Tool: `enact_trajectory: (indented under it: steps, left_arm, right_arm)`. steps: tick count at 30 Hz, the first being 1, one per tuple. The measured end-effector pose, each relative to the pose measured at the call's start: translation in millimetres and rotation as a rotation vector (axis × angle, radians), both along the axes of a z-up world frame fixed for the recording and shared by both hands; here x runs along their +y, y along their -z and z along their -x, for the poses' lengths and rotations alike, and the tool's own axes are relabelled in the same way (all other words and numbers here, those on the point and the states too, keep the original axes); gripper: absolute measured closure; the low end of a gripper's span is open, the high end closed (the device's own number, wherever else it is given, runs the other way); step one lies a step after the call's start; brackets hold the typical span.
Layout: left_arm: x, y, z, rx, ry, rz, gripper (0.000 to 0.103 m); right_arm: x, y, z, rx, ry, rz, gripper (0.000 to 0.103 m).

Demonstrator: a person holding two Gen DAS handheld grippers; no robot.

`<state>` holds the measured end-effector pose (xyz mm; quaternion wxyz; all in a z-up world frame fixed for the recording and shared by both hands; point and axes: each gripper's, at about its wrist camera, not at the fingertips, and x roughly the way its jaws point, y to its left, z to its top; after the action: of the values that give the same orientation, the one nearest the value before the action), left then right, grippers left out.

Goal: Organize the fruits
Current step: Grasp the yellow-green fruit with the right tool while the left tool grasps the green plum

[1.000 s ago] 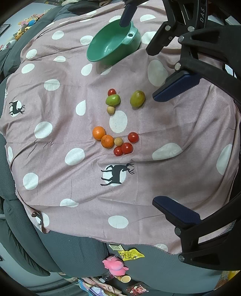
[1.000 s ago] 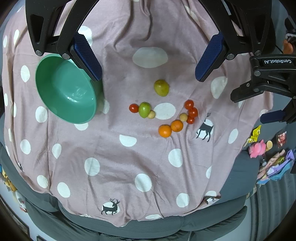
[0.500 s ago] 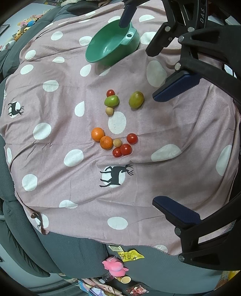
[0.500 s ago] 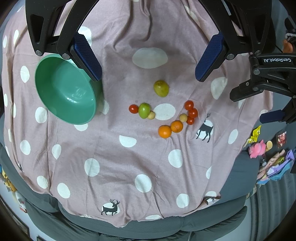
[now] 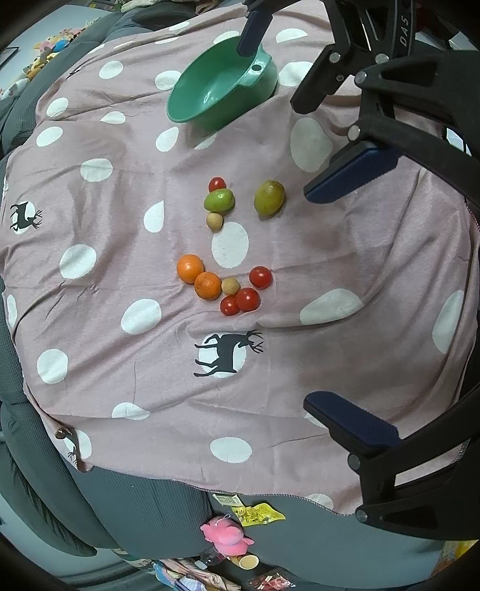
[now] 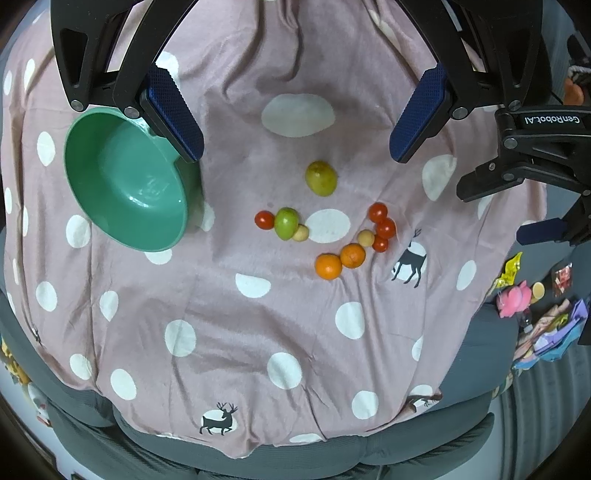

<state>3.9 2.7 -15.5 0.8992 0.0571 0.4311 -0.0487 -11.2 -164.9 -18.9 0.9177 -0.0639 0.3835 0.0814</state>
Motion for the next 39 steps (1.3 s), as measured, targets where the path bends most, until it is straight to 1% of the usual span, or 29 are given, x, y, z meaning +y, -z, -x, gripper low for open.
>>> enact_trajectory:
  steps: [5,7,12,14,16,18,21,27,28,29,33,35,39]
  left_arm:
    - [0.9,1.6,-2.3,0.007,0.003,0.004,0.001]
    - [3.8,4.5,-3.7,0.013,0.007,0.020,0.001]
    - [17.6,24.4,-7.5,0.057,0.014,0.089,0.001]
    - [23.4,37.6,-10.1,0.096,0.018,0.135,0.001]
    - [27.4,46.1,-12.0,0.119,0.013,0.159,0.001]
    - [31.7,55.1,-15.6,0.145,0.014,0.209,0.001]
    - [33.8,61.1,-20.6,0.160,0.019,0.263,0.002]
    - [24.9,62.4,-31.4,0.147,0.070,0.317,0.003]
    - [23.2,63.8,-35.0,0.148,0.075,0.320,0.003]
    - [20.8,64.9,-38.5,0.149,0.079,0.320,0.004]
    - [13.8,69.8,-52.2,0.154,0.090,0.314,0.006]
    - [11.2,72.0,-58.8,0.161,0.097,0.308,0.007]
    - [4.7,76.9,-72.3,0.171,0.115,0.290,0.008]
  right_arm:
    - [0.1,0.4,-0.5,0.003,0.003,-0.001,0.001]
    - [-0.2,2.2,-2.2,0.007,0.005,-0.003,0.001]
    - [-5.7,17.3,-6.6,0.039,0.010,-0.017,0.001]
    - [-7.2,28.8,-10.2,0.067,0.008,-0.022,0.001]
    - [-7.8,39.0,-13.6,0.091,0.005,-0.025,0.001]
    - [-7.6,47.8,-16.6,0.110,-0.004,-0.033,0.002]
    - [-6.6,57.3,-22.5,0.134,-0.026,-0.051,0.005]
    - [-10.3,72.8,-40.2,0.170,-0.048,-0.121,0.016]
    - [-10.9,75.8,-45.2,0.176,-0.050,-0.136,0.020]
    - [-10.5,79.3,-51.2,0.184,-0.053,-0.147,0.024]
    - [-6.5,94.7,-75.3,0.208,-0.075,-0.137,0.034]
    - [-4.3,101.2,-85.5,0.225,-0.088,-0.131,0.042]
    - [-1.0,109.9,-100.2,0.243,-0.115,-0.138,0.046]
